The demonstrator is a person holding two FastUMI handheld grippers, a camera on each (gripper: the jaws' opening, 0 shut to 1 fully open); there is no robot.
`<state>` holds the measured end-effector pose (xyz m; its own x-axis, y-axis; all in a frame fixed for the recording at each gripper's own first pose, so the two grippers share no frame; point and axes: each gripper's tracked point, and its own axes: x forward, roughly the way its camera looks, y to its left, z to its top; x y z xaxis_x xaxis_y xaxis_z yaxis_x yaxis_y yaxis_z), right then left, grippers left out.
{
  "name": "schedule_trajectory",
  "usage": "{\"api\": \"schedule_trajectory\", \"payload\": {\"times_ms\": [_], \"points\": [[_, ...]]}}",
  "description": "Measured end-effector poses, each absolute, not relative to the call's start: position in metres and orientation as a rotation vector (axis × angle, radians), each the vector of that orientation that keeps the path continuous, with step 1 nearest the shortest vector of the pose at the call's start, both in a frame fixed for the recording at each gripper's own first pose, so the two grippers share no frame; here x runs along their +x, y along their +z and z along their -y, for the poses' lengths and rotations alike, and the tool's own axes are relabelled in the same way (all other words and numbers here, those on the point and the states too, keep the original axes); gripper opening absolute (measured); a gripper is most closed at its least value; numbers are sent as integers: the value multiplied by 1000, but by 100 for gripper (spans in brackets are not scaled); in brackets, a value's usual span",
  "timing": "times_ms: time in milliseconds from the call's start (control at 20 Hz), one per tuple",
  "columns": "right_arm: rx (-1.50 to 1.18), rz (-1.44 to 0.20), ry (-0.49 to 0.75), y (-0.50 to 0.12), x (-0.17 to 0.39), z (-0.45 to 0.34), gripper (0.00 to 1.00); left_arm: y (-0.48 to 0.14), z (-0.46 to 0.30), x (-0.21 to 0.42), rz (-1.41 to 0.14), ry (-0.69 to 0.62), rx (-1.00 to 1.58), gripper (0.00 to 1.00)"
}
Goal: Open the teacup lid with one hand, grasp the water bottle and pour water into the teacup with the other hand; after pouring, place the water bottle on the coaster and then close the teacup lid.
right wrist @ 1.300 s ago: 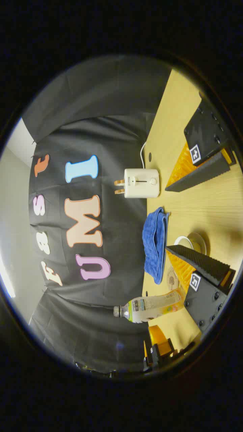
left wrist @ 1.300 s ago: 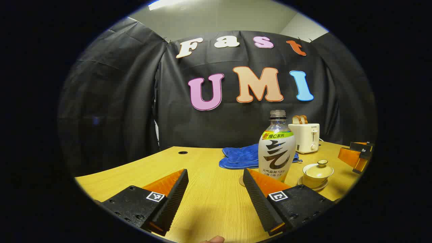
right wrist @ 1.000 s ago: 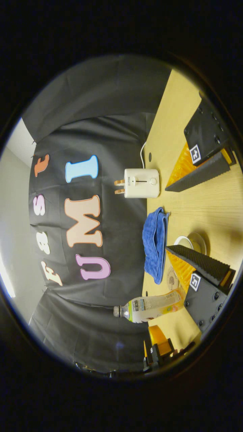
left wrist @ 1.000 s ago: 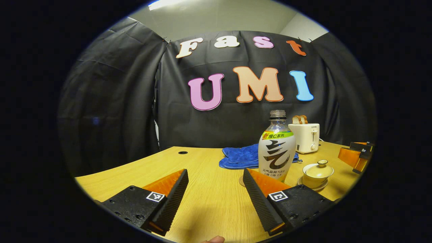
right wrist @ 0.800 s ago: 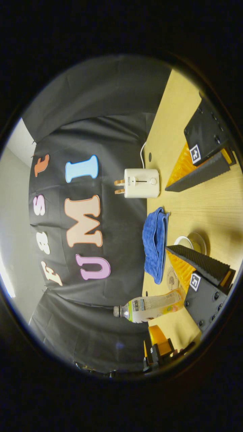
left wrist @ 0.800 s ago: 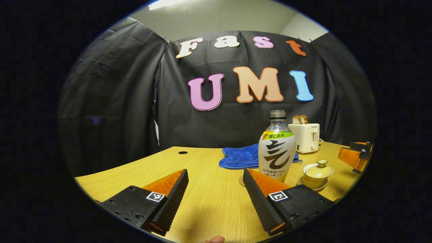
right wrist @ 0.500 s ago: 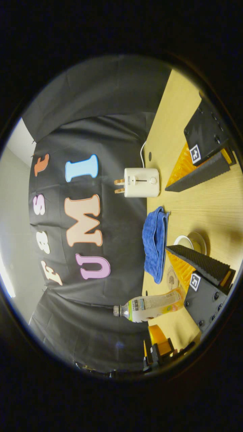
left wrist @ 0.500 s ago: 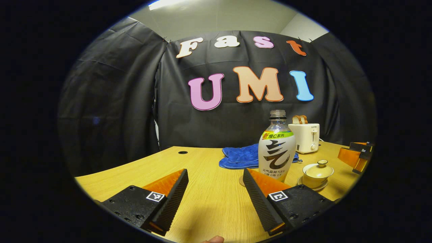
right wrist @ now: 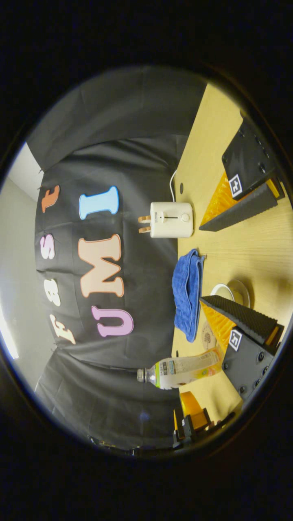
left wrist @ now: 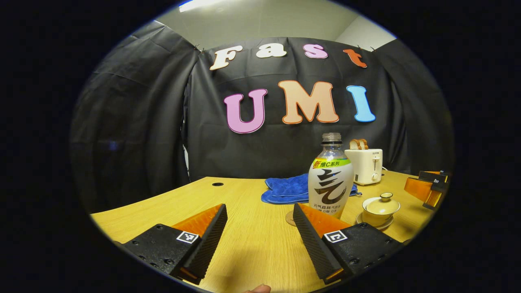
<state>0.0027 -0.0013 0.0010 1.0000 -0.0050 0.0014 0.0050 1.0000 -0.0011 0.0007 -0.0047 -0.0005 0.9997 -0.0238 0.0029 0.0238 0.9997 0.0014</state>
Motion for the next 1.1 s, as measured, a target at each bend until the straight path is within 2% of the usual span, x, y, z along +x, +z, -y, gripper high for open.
{"api": "schedule_trajectory", "payload": {"times_ms": [550, 1050, 1100], "points": [[12, -37, 112, 4, 12, -22, 100, -1, 6, 1, 4, -33, 1, 95], [-137, -74, 255, 7, 28, -75, 100, -1, 7, 1, 3, -35, 0, 95], [-154, -79, 265, 5, 29, -79, 96, -1, 7, 1, 3, -35, 1, 95]]}}
